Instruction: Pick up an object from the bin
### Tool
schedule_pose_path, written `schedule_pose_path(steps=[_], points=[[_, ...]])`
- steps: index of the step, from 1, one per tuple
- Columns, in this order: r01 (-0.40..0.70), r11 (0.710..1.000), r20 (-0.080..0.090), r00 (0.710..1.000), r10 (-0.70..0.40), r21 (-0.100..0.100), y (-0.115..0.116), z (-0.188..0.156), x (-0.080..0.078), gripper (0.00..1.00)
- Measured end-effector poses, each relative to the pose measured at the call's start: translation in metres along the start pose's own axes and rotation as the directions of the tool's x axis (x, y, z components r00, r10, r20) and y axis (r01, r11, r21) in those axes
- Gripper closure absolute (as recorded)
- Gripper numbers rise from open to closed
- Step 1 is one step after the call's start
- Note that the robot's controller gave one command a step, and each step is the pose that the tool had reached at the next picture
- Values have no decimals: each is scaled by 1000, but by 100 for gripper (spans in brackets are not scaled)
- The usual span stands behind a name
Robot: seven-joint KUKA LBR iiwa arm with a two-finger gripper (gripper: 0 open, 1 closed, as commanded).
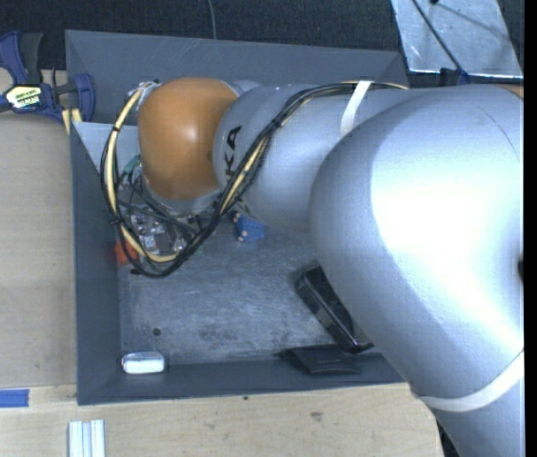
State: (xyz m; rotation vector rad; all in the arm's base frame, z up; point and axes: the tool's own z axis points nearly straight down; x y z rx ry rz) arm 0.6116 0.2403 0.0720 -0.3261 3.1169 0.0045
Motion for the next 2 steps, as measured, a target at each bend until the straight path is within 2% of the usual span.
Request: schedule_pose_path(steps=[1,2], points=[[-23,1000,5,1000,23,-1,6,-125,8,100],[-31,1000,6,999,31,3,-39,-199,11,100]])
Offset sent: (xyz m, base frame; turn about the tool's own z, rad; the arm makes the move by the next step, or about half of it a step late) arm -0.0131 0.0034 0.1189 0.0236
